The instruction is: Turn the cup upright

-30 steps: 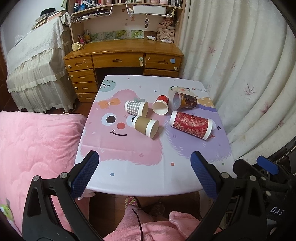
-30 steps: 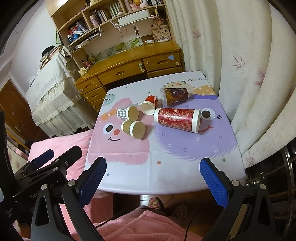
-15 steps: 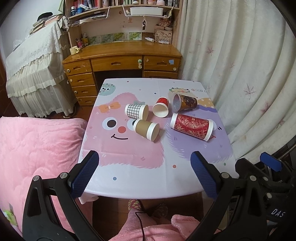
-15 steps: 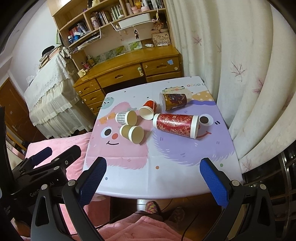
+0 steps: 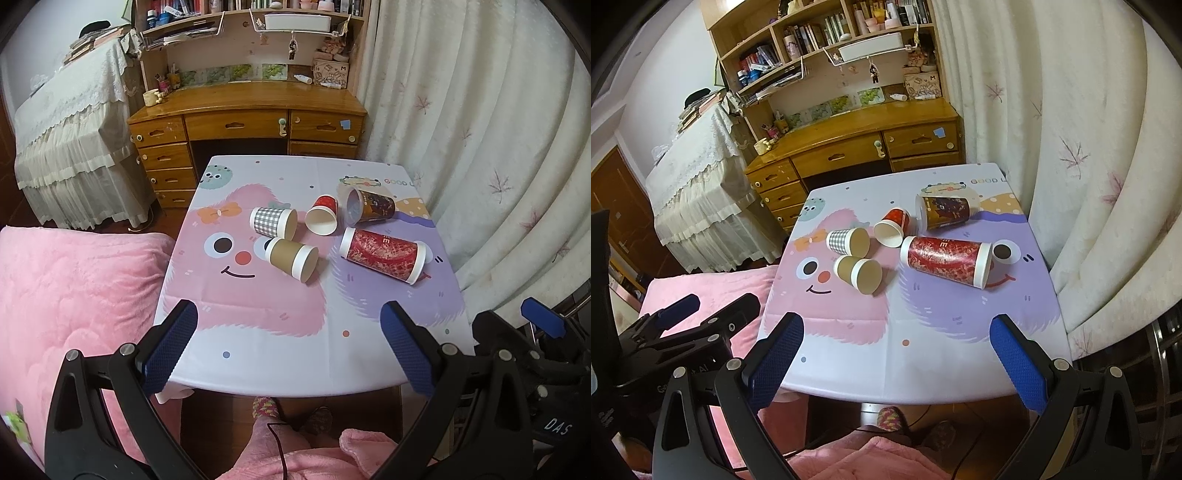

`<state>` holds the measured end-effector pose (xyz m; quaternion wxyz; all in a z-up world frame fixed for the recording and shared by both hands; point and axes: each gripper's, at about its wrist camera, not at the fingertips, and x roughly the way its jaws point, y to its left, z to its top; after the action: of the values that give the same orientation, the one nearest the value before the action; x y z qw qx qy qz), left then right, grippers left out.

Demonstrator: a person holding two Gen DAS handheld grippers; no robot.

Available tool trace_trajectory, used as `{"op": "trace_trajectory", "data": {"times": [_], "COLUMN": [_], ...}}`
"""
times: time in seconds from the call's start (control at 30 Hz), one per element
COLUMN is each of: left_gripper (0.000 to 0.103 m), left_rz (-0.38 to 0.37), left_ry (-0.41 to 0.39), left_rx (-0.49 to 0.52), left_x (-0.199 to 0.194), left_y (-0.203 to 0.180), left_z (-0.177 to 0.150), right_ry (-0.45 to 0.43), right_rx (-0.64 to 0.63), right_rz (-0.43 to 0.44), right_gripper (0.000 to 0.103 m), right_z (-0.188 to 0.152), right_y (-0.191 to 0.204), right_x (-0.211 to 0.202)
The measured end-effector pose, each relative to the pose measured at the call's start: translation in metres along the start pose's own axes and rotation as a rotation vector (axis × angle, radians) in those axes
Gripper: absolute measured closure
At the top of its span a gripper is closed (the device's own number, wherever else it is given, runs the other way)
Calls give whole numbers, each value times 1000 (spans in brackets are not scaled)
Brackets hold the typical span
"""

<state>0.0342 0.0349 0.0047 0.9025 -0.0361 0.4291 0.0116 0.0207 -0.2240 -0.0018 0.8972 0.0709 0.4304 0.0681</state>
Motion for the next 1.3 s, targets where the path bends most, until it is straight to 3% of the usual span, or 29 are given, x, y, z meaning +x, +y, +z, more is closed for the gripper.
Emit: {"op": "trace_trajectory", "data": {"times": [0.2,0.33,0.57,0.9,1.13,1.3], "left_gripper": [4,4,4,5,5,5], "left_rz": [5,-3,0,57,-19,-101], "left_ry": [-5,-4,-11,44,104,126], "left_rx": [3,4,78,411,707,910], "left_x": [2,4,17,92,166,224], "left_y": [-1,-1,5,21,38,40], "left_z": [-2,-1,9,51,87,105], "right_ry": [-16,-36,-24,163,267,278], "right_rx": [-2,3,24,72,116,102], "right_rz": [18,74,132,109,46,-27], "right_gripper": [0,0,1,3,3,3], "right_z": [5,6,11,26,45,59], "right_y": [-5,-9,-9,1,18,35], "right_x": [1,3,24,121,203,252]}}
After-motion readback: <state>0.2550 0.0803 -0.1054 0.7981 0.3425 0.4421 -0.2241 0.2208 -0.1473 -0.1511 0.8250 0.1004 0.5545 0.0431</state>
